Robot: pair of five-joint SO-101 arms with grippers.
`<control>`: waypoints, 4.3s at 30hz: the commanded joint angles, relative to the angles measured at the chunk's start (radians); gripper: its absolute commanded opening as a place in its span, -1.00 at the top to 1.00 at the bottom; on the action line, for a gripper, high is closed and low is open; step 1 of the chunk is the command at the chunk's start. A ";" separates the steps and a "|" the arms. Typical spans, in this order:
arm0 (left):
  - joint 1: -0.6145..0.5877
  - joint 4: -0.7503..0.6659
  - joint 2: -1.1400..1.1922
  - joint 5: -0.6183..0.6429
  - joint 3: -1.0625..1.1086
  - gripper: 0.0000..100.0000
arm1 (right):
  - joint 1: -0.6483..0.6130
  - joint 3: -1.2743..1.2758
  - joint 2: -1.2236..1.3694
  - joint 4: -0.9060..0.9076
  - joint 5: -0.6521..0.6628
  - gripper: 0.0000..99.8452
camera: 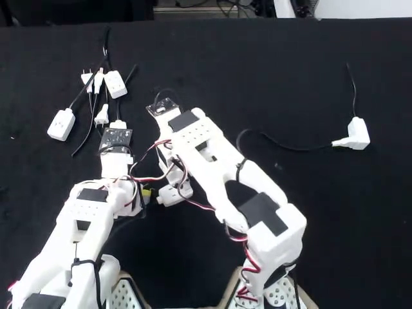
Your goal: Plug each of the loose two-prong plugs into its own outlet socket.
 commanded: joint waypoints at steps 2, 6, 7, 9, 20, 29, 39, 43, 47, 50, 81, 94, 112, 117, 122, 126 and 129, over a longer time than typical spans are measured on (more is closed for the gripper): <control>-0.082 -0.003 -0.002 0.011 -0.065 0.48 | -0.043 -0.002 -0.124 0.000 0.035 0.79; -0.186 0.044 -0.002 0.071 -0.108 0.48 | -0.078 -0.005 -0.171 0.000 0.103 0.61; -0.213 0.058 -0.002 0.086 -0.120 0.48 | -0.084 -0.007 -0.180 -0.002 0.118 0.59; -0.269 0.069 -0.002 0.104 -0.139 0.48 | -0.094 -0.007 -0.203 -0.003 0.155 0.59; -0.667 0.075 0.000 0.235 -0.196 0.48 | -0.115 0.084 -0.262 -0.006 0.830 0.59; -0.734 0.075 0.002 0.244 -0.191 0.48 | -0.137 0.300 -0.262 -0.249 0.970 0.59; -0.727 0.075 0.003 0.244 -0.191 0.48 | -0.127 0.415 -0.263 -0.381 1.003 0.66; -0.727 0.075 0.003 0.244 -0.191 0.48 | -0.118 0.417 -0.263 -0.420 1.003 0.99; -0.727 0.075 0.005 0.244 -0.191 0.48 | -0.069 0.397 -0.278 -0.423 0.933 0.98; -0.727 0.075 0.005 0.244 -0.191 0.48 | -0.005 0.329 -0.328 -0.350 0.809 0.98; -0.691 0.074 0.009 0.238 -0.191 0.48 | 1.000 -0.305 -0.163 -0.114 0.413 0.98; -0.679 0.066 0.002 0.238 -0.174 0.48 | 1.073 -0.759 0.364 -0.112 0.379 0.98; -0.680 0.066 0.002 0.238 -0.174 0.48 | 1.014 -1.303 0.593 0.201 0.379 0.55; -0.680 0.066 0.002 0.238 -0.174 0.48 | 1.007 -1.488 0.593 0.311 0.377 0.55; -0.680 0.066 0.002 0.238 -0.174 0.48 | 1.007 -1.633 0.587 0.394 0.301 0.55; -0.680 0.066 0.002 0.238 -0.174 0.48 | 1.020 -1.682 0.587 0.399 0.278 0.56; -0.680 0.066 0.002 0.238 -0.174 0.48 | 1.023 -1.670 0.561 0.400 0.278 0.56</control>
